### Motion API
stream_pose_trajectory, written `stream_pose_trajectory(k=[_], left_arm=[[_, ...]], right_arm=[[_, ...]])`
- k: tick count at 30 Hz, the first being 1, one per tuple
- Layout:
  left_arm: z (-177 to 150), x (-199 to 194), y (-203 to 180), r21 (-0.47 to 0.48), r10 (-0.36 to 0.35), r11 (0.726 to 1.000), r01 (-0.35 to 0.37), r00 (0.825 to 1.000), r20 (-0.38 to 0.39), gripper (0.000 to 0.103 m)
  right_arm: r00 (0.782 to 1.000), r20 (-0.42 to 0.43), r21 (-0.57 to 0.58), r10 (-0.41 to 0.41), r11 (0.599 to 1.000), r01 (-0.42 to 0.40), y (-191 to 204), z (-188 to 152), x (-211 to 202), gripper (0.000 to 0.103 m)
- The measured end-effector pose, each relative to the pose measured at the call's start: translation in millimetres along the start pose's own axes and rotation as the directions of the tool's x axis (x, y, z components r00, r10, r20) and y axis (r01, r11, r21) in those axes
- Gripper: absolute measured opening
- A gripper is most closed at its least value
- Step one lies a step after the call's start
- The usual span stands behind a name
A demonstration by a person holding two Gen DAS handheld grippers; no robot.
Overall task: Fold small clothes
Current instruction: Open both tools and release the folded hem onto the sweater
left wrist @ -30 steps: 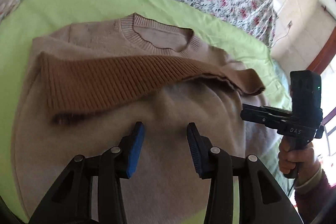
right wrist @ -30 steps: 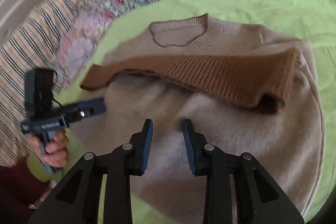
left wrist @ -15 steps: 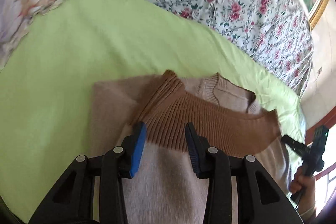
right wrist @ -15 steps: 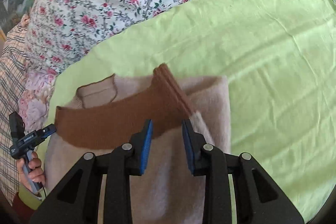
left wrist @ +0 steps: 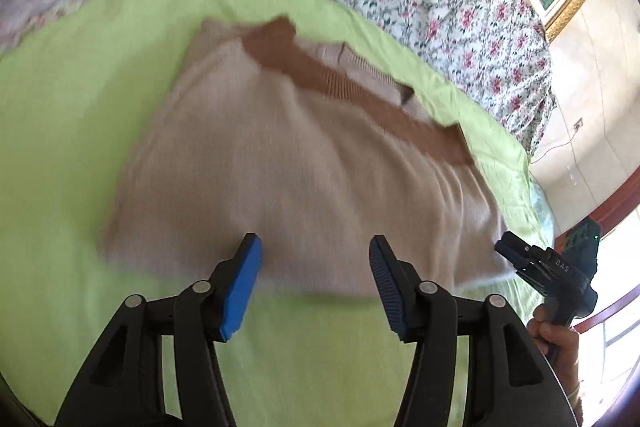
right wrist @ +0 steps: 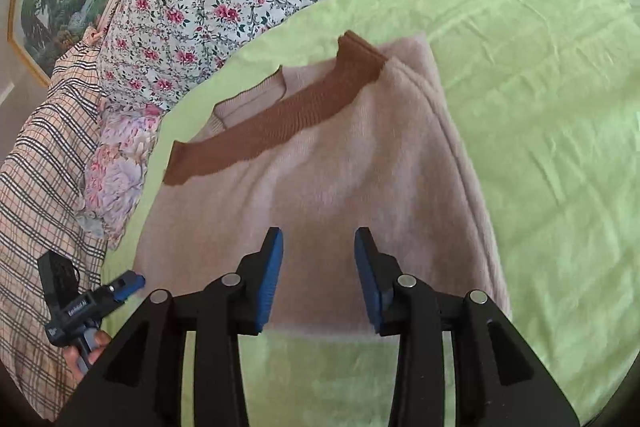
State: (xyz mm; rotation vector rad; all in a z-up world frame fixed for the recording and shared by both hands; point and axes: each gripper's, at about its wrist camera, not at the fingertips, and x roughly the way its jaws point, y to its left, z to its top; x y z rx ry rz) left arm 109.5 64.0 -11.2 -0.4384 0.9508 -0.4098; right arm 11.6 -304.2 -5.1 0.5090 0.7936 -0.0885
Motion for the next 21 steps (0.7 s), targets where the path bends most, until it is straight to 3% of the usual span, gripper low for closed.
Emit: stream_pose_trajectory(k=[10, 16, 21], left_arm=[[-44, -9, 6, -0.091, -0.003, 0.996, 0.001, 1.0, -0.03, 0.059], [-38, -1, 17, -0.175, -0.039, 0.984, 0.036, 0.999, -0.012, 0.067], [-21, 8, 39, -0.272, -0.052, 0.96, 0.067, 0.997, 0.064, 0.07]], right_arm=[[1.0, -0.024, -0.029, 0.008, 1.0, -0.009, 14, -33, -16, 0.047], [0.999, -0.046, -0.039, 0.02, 0.999, -0.022, 20, -38, -11, 0.048], [0.998, -0.056, -0.051, 0.036, 0.998, -0.039, 23, -33, -6, 0.048]])
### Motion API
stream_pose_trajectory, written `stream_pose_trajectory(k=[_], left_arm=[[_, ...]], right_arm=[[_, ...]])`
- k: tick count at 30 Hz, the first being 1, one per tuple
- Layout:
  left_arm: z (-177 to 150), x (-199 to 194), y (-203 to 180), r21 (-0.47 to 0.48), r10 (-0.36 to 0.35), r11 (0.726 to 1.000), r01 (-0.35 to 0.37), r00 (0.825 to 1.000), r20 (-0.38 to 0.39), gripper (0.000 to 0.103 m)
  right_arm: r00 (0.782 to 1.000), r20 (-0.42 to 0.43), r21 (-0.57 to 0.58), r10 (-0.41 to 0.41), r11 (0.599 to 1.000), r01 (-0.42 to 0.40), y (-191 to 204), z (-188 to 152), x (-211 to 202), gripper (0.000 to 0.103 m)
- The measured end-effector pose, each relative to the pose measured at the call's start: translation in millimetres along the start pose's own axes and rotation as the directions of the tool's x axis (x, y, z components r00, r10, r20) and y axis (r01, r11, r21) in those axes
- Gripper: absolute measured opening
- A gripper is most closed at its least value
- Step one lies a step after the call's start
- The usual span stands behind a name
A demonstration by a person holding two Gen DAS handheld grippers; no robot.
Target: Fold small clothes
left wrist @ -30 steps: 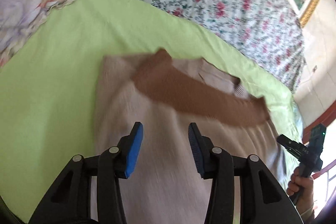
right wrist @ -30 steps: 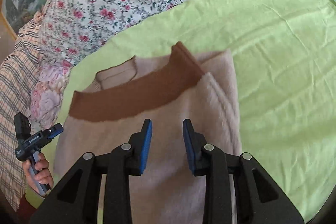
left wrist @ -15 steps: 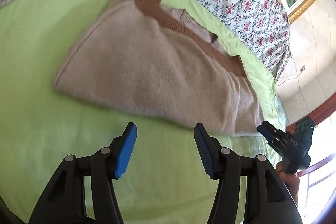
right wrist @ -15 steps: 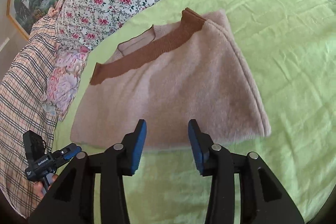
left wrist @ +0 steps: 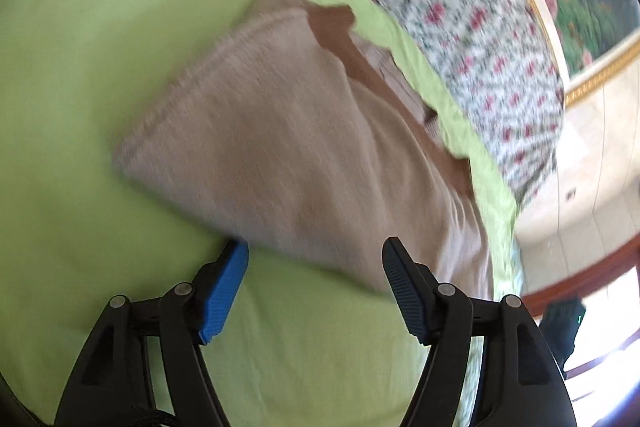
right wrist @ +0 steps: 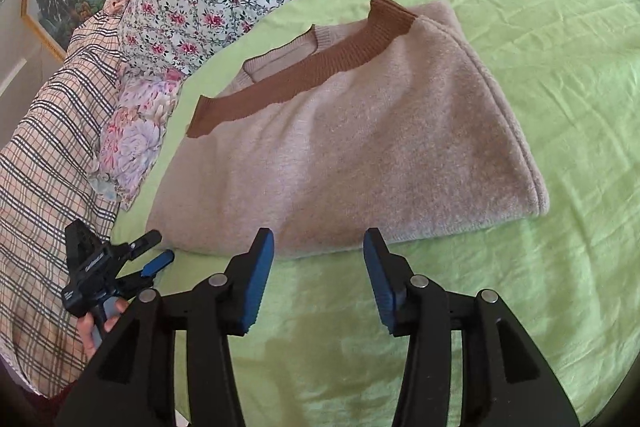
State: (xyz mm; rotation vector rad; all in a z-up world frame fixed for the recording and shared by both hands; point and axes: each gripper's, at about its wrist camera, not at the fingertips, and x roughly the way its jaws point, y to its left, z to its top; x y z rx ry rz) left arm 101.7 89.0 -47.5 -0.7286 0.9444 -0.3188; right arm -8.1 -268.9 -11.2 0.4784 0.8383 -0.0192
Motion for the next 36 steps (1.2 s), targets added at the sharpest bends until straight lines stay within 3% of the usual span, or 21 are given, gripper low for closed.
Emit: stream_pose_trajectory(k=[9, 10, 11, 13, 15, 18, 20, 22, 23, 26, 30, 32, 34, 35, 36], left_arm=[[52, 20, 8, -0.07, 0.064, 0.996, -0.058, 0.994, 0.089, 0.067], [55, 21, 7, -0.066, 0.074, 0.995, -0.068, 0.993, 0.097, 0.061], [58, 22, 5, -0.056, 0.089, 0.995, -0.083, 0.99, 0.106, 0.042], [63, 26, -3, -0.022, 0.104, 0.995, -0.102, 0.989, 0.103, 0.013], [64, 22, -19, 0.02, 0.103, 0.994, -0.107, 0.986, 0.128, 0.012], [60, 16, -66, 0.166, 0.073, 0.981, -0.101, 0.983, 0.167, 0.01], [52, 18, -98, 0.261, 0.055, 0.96, -0.098, 0.985, 0.165, 0.01], [41, 28, -128, 0.346, 0.043, 0.934, -0.092, 0.988, 0.146, 0.009], [35, 35, -140, 0.38, 0.036, 0.921, -0.084, 0.991, 0.131, 0.009], [15, 62, -166, 0.469, 0.058, 0.879, -0.092, 0.995, 0.087, 0.009], [-2, 90, -178, 0.514, 0.079, 0.854, -0.083, 0.996, 0.029, 0.009], [-5, 94, -178, 0.514, 0.075, 0.855, -0.073, 0.997, 0.017, 0.009], [-8, 97, -178, 0.524, 0.082, 0.848, -0.078, 0.997, 0.016, 0.008], [-9, 97, -179, 0.535, 0.087, 0.841, -0.084, 0.996, 0.019, 0.008], [-9, 97, -180, 0.542, 0.091, 0.836, -0.087, 0.996, 0.021, 0.008]], right_arm=[[1.0, 0.012, -0.04, 0.013, 0.999, -0.013, -2, 42, 17, 0.048], [1.0, 0.012, -0.044, 0.015, 0.999, -0.014, -3, 49, 20, 0.048], [1.0, 0.01, -0.046, 0.019, 0.999, -0.019, -4, 58, 25, 0.048], [0.999, 0.005, -0.05, 0.038, 0.998, -0.038, -7, 73, 31, 0.048], [0.998, -0.007, -0.046, 0.065, 0.997, -0.065, -10, 91, 37, 0.048], [0.991, -0.039, -0.027, 0.127, 0.991, -0.128, -14, 110, 44, 0.049], [0.976, -0.086, -0.006, 0.199, 0.98, -0.2, -14, 122, 52, 0.051], [0.945, -0.121, 0.038, 0.304, 0.953, -0.301, -13, 132, 61, 0.058], [0.925, -0.137, 0.06, 0.354, 0.935, -0.349, -13, 135, 67, 0.067], [0.873, -0.193, 0.107, 0.449, 0.894, -0.436, -4, 144, 89, 0.078], [0.823, -0.282, 0.142, 0.494, 0.869, -0.474, 12, 152, 132, 0.081], [0.826, -0.31, 0.152, 0.471, 0.882, -0.446, 18, 155, 156, 0.081], [0.827, -0.318, 0.132, 0.463, 0.886, -0.445, 30, 161, 175, 0.077], [0.831, -0.309, 0.124, 0.462, 0.886, -0.446, 35, 166, 182, 0.063], [0.838, -0.299, 0.125, 0.457, 0.889, -0.44, 39, 171, 189, 0.041]])
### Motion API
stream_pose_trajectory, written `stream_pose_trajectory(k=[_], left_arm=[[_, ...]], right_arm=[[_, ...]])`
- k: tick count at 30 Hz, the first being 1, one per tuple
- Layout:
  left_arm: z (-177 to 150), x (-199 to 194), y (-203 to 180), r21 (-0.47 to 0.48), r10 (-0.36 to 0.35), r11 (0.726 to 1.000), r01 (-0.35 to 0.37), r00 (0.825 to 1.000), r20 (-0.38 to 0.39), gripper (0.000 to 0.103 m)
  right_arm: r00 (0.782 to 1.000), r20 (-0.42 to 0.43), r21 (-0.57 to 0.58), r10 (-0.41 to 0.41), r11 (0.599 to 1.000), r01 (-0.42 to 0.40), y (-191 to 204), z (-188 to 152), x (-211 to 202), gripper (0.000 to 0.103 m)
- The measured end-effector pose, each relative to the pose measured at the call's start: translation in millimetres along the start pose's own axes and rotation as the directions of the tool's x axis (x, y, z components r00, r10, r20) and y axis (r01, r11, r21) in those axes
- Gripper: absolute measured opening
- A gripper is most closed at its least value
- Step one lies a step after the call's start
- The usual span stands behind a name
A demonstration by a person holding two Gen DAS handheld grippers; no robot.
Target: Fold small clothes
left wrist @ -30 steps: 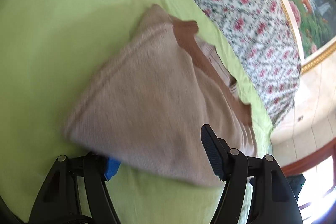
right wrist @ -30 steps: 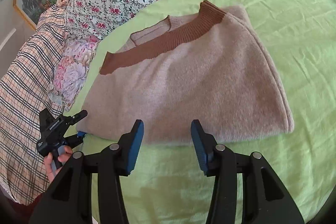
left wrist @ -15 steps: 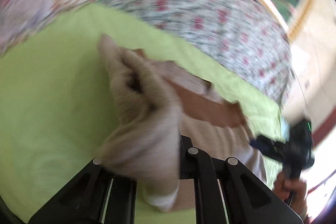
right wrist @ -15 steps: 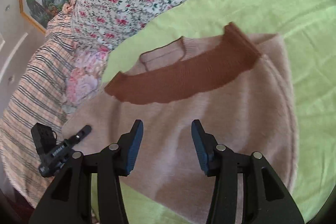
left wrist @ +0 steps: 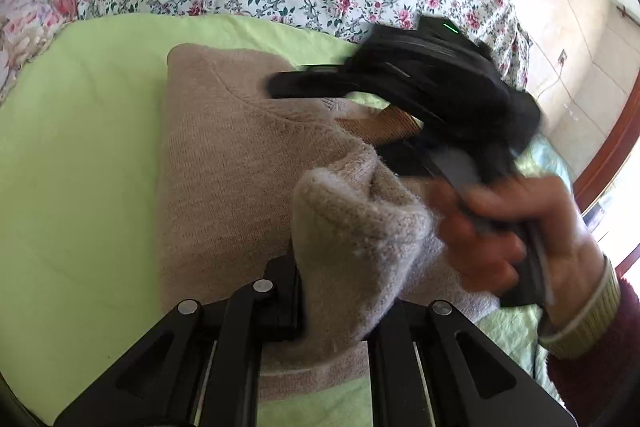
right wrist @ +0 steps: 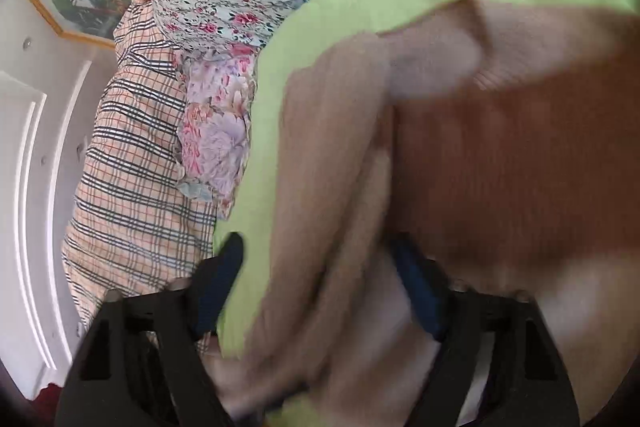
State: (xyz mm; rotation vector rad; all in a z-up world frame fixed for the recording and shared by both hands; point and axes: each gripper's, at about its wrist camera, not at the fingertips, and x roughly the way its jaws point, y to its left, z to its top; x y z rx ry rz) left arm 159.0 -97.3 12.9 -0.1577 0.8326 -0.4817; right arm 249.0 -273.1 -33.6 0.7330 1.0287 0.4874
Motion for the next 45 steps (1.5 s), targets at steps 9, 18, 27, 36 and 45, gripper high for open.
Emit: stream_pose_trajectory(k=[9, 18, 27, 36, 45], left_arm=[[11, -19, -35, 0.067, -0.073, 0.995, 0.071, 0.997, 0.04, 0.008], [-9, 42, -124, 0.152, -0.195, 0.967, 0.205, 0.978, -0.079, 0.008], [-24, 71, -140, 0.177, -0.177, 0.964, 0.201, 0.974, -0.14, 0.009], [-25, 62, -144, 0.18, -0.238, 0.945, 0.274, 0.952, -0.194, 0.048], [-4, -1, -73, 0.068, -0.197, 0.976, 0.206, 0.973, -0.12, 0.083]], right_arm=[[0.984, 0.154, -0.18, -0.087, 0.977, 0.114, 47, -1, -70, 0.016], [0.934, 0.225, -0.08, -0.278, 0.95, 0.302, -23, -35, -165, 0.016], [0.916, 0.231, -0.076, -0.327, 0.933, 0.352, -55, -40, -171, 0.016], [0.823, 0.284, -0.084, -0.492, 0.842, 0.532, -46, -53, -184, 0.043], [0.881, 0.283, -0.011, -0.379, 0.917, 0.398, -46, -89, -208, 0.084]])
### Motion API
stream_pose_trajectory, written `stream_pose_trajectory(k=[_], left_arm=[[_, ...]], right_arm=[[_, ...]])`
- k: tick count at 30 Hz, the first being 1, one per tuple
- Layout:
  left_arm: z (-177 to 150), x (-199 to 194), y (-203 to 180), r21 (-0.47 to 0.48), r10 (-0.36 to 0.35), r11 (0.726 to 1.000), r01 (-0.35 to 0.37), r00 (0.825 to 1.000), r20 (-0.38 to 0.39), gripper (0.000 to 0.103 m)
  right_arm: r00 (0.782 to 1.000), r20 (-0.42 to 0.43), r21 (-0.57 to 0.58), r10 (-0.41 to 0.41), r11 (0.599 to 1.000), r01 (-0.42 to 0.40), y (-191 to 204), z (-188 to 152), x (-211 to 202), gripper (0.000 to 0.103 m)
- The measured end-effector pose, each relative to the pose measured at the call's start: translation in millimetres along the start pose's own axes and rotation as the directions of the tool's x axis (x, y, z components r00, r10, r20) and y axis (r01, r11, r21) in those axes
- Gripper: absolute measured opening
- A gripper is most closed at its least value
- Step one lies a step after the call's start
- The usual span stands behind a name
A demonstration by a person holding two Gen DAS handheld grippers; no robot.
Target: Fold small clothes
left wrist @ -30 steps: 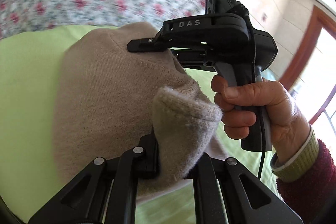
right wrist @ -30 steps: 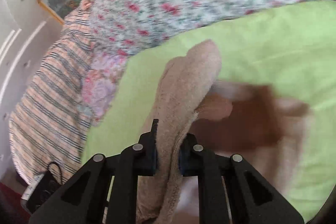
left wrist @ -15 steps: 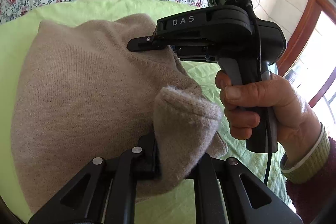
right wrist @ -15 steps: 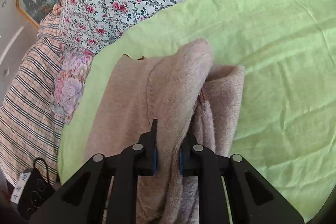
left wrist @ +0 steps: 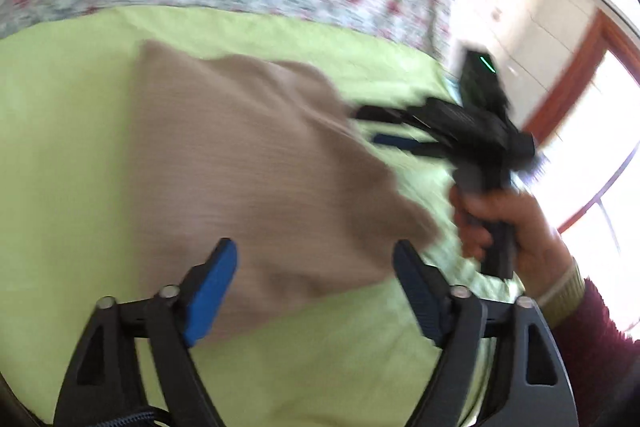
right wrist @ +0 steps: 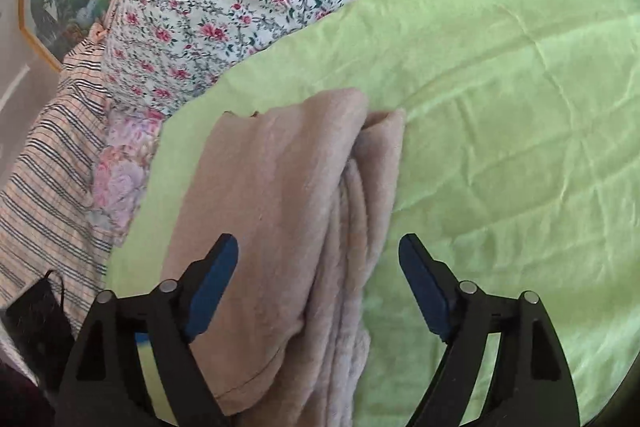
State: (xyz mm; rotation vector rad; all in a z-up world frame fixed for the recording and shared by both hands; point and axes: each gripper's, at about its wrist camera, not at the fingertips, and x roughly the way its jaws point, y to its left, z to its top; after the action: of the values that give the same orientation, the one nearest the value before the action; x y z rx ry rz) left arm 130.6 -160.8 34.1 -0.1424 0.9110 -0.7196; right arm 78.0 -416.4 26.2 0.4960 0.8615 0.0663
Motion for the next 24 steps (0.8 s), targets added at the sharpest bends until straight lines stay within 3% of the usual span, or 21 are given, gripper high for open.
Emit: stream_pose_trajectory(k=[4, 9, 13, 14, 16, 17, 20, 24], left_arm=[[17, 1, 54, -0.123, 0.064, 0.99, -0.065, 0.998, -0.011, 0.084], [42, 42, 112, -0.281, -0.037, 0.96, 0.01, 0.995, -0.089, 0.084], [51, 80, 130, -0.34, -0.15, 0.935, 0.098, 0.98, -0.131, 0.094], [53, 88, 131, -0.332, -0.158, 0.937, 0.105, 0.978, -0.136, 0.095], [55, 92, 127, -0.29, -0.139, 0.952, 0.099, 0.983, -0.121, 0.086], [56, 94, 124, -0.264, -0.152, 0.957, 0.117, 0.981, -0.116, 0.06], [55, 91, 122, -0.258, -0.156, 0.958, 0.124, 0.982, -0.109, 0.05], [49, 55, 115, -0.223, -0.142, 0.967, 0.123, 0.988, -0.067, 0.044]], right_arm=[[0.999, -0.032, 0.032, 0.027, 0.999, -0.026, -3, -4, 15, 0.085], [0.997, -0.057, 0.07, 0.056, 0.996, -0.052, -12, -1, 33, 0.085], [0.995, -0.084, 0.075, 0.056, 0.996, -0.05, -15, 2, 47, 0.084], [0.995, -0.091, 0.066, 0.048, 0.997, -0.042, -15, 2, 48, 0.078], [0.991, -0.114, 0.087, 0.071, 0.994, -0.061, -17, 1, 53, 0.054], [0.989, -0.121, 0.108, 0.088, 0.991, -0.075, -18, 0, 55, 0.042], [0.993, -0.1, 0.079, 0.067, 0.995, -0.059, -8, -1, 49, 0.033], [0.993, -0.069, 0.051, 0.096, 0.994, -0.093, 23, -6, 39, 0.03]])
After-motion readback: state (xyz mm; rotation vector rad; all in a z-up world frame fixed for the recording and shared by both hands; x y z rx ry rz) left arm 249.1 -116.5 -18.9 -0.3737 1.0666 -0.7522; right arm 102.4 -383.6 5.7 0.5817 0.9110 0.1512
